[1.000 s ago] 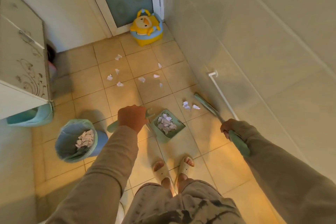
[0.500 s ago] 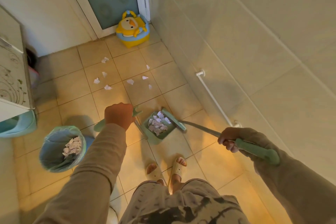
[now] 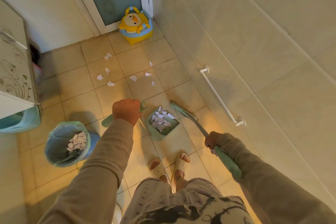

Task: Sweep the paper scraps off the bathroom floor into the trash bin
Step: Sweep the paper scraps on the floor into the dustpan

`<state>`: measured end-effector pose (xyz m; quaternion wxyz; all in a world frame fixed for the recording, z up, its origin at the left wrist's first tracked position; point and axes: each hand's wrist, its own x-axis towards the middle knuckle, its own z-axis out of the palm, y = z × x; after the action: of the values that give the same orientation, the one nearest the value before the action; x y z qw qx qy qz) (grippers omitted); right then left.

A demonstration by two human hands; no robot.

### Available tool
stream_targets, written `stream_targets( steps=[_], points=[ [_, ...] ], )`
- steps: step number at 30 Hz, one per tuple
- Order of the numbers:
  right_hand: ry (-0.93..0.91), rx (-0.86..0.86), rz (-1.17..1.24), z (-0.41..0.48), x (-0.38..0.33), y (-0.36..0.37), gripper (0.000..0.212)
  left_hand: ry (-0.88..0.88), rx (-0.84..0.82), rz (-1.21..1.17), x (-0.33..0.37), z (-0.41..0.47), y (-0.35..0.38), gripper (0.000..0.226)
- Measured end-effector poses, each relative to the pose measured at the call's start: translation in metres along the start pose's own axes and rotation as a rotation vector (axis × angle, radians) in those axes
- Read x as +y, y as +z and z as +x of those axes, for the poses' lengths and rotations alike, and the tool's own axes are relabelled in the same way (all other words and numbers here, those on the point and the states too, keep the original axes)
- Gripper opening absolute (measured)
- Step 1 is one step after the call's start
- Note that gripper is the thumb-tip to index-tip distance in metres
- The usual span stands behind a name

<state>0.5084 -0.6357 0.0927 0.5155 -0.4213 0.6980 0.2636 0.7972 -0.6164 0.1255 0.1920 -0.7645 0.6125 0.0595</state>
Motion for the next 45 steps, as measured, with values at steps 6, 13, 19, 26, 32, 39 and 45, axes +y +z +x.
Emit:
stream_targets(
  steps=[6,13,19,26,32,39,45],
  points=[
    [0.090,-0.214,0.072,0.013,0.036,0.013,0.018,0.015,-0.020,-0.001,-0.001,0.007,-0.004,0.032],
    [0.155,-0.248,0.575,0.005,0.073,-0.008,0.034,0.002,-0.020,-0.039,-0.007,0.005,-0.005,0.031],
    [0.138,-0.200,0.538,-0.001,0.055,-0.006,0.034,0.011,0.017,-0.057,-0.006,-0.006,0.002,0.029],
    [0.086,-0.172,0.573,0.002,0.037,-0.003,0.039,-0.083,0.044,-0.187,-0.023,-0.013,0.015,0.032],
    [0.040,-0.169,0.556,0.010,0.018,-0.029,0.040,-0.189,0.097,-0.250,-0.034,-0.004,0.019,0.034],
    [0.038,-0.187,0.374,0.043,-0.002,-0.096,0.040,-0.300,0.035,-0.267,-0.016,0.033,0.000,0.033],
    [0.001,-0.212,0.193,0.078,-0.030,-0.170,0.044,-0.444,-0.062,-0.328,0.014,0.058,-0.023,0.030]
  ],
)
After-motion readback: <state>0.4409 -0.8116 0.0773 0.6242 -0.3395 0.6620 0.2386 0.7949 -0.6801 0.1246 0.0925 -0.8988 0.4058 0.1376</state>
